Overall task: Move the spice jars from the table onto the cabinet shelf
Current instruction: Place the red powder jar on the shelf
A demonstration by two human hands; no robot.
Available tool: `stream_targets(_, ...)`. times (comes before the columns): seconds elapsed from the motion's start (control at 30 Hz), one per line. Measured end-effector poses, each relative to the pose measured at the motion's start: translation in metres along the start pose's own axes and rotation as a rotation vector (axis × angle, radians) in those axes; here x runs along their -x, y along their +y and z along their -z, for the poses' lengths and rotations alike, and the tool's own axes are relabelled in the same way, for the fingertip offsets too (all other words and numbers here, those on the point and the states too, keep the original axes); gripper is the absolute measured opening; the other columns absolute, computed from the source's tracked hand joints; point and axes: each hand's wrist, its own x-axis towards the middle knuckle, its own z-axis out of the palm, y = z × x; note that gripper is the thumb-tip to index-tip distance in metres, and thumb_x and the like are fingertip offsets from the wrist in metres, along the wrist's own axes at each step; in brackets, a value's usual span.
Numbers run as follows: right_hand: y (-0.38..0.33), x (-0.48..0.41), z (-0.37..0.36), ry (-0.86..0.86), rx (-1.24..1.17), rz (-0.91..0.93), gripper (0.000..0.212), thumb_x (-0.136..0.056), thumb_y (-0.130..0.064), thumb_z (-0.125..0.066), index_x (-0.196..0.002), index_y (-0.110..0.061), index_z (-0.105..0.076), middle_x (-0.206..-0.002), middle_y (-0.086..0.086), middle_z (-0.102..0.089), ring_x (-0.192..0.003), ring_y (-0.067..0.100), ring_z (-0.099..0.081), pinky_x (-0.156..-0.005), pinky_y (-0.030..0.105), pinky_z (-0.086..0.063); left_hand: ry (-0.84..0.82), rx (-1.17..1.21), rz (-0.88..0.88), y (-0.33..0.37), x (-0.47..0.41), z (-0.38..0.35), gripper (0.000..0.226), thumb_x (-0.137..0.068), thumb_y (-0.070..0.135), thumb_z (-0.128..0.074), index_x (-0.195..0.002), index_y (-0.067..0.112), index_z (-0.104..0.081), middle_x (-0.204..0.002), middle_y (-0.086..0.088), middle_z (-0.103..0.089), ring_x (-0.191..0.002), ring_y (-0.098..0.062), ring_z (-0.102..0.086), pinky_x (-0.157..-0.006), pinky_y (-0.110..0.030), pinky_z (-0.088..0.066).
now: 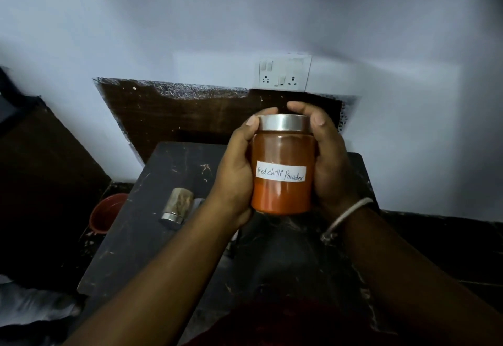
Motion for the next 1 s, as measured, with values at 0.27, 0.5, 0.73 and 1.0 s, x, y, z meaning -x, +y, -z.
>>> stream_targets(0.27,-0.028,0.006,-0.008,0.063,-0.069,-0.008,0.043,-0.097,-0.031,-0.041,-0.122,-0.002,-0.06,-0.126,0.034,-0.061,-0.115,0.053,-0.06,-0.093,0.059,-0.053,-0.045,-0.04,-0.026,0.016,0.012,-0.015,0.049,-0.097,0.047,-0.049,-0.126,0.01,-0.066,-0.104,-0.011,-0.076,-0.094,-0.024,-0.074,-0.076,-0.035,-0.061)
stream_targets(0.5,-0.036,0.006,-0.014,0.093,-0.072,-0.02,0.044,-0.095,-0.031,-0.044,-0.119,0.002,-0.061,-0.125,0.037,-0.062,-0.118,0.057,-0.057,-0.099,0.071,-0.046,-0.074,-0.02,-0.001,0.021,0.012,-0.015,0.045,-0.098,0.05,-0.048,-0.112,0.017,-0.076,-0.103,-0.013,-0.077,-0.094,-0.025,-0.075,-0.077,-0.037,-0.061)
stream_targets(0.73,-0.041,0.004,-0.019,0.052,-0.099,-0.059,0.058,-0.097,-0.034,-0.044,-0.124,0.015,-0.056,-0.122,0.046,-0.056,-0.115,0.065,-0.052,-0.098,0.078,-0.041,-0.084,-0.008,0.011,0.026,0.012,-0.016,0.047,-0.098,0.051,-0.047,-0.107,0.018,-0.079,-0.099,-0.011,-0.079,-0.091,-0.023,-0.077,-0.075,-0.034,-0.062)
stream_targets(1.0,-0.048,0.006,-0.023,0.084,-0.102,-0.06,0.059,-0.095,-0.034,-0.045,-0.122,0.017,-0.057,-0.121,0.047,-0.056,-0.115,0.066,-0.051,-0.098,0.076,-0.041,-0.086,0.001,0.043,0.028,0.011,-0.015,0.048,-0.097,0.053,-0.049,-0.11,0.017,-0.078,-0.103,-0.013,-0.078,-0.093,-0.024,-0.077,-0.075,-0.035,-0.061)
